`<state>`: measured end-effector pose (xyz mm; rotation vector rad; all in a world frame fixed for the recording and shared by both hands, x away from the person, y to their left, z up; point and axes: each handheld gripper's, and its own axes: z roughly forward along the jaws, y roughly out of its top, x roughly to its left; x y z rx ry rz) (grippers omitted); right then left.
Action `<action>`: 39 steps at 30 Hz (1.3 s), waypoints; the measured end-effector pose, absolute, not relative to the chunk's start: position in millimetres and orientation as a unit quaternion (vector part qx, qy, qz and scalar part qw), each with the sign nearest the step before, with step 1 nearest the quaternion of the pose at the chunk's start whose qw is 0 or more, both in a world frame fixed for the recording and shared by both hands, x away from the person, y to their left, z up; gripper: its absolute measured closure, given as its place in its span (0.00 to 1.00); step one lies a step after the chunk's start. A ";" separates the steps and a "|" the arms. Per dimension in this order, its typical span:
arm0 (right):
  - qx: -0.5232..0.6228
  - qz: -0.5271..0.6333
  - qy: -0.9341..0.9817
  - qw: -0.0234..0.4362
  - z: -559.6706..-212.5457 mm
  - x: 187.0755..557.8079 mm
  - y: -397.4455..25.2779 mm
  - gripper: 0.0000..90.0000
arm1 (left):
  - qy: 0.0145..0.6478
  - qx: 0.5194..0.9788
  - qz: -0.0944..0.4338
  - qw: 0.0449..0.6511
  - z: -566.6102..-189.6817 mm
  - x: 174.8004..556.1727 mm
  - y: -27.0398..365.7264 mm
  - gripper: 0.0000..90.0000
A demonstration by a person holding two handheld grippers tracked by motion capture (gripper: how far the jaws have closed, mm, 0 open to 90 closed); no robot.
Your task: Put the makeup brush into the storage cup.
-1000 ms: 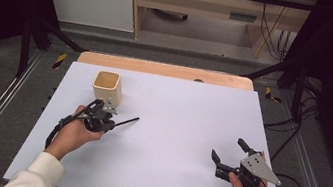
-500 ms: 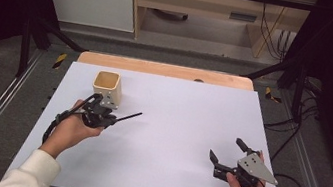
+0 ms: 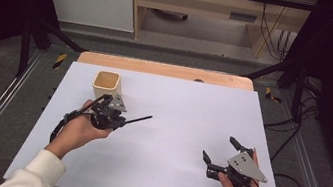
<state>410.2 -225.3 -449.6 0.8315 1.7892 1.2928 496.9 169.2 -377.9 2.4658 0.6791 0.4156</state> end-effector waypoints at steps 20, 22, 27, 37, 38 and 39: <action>0.305 0.498 0.715 0.385 -449.3 411.3 -208.5 0.04 | 0.226 0.922 0.152 0.274 -371.9 493.3 150.1 0.93; 0.302 0.496 0.717 0.385 -449.4 411.2 -205.9 0.04 | 0.224 0.922 0.153 0.275 -371.1 492.4 148.4 0.93; 0.290 0.492 0.726 0.383 -450.6 411.0 -198.3 0.04 | 0.216 0.924 0.151 0.277 -370.8 490.1 143.5 0.93; 0.270 0.479 0.741 0.385 -452.3 411.7 -182.4 0.05 | 0.198 0.928 0.145 0.280 -367.3 485.8 130.9 0.93; 0.261 0.474 0.748 0.384 -453.3 411.5 -176.8 0.05 | 0.192 0.929 0.145 0.280 -366.2 485.1 128.2 0.93; 0.255 0.471 0.752 0.384 -453.7 411.2 -174.7 0.06 | 0.192 0.929 0.145 0.280 -366.2 485.1 128.2 0.93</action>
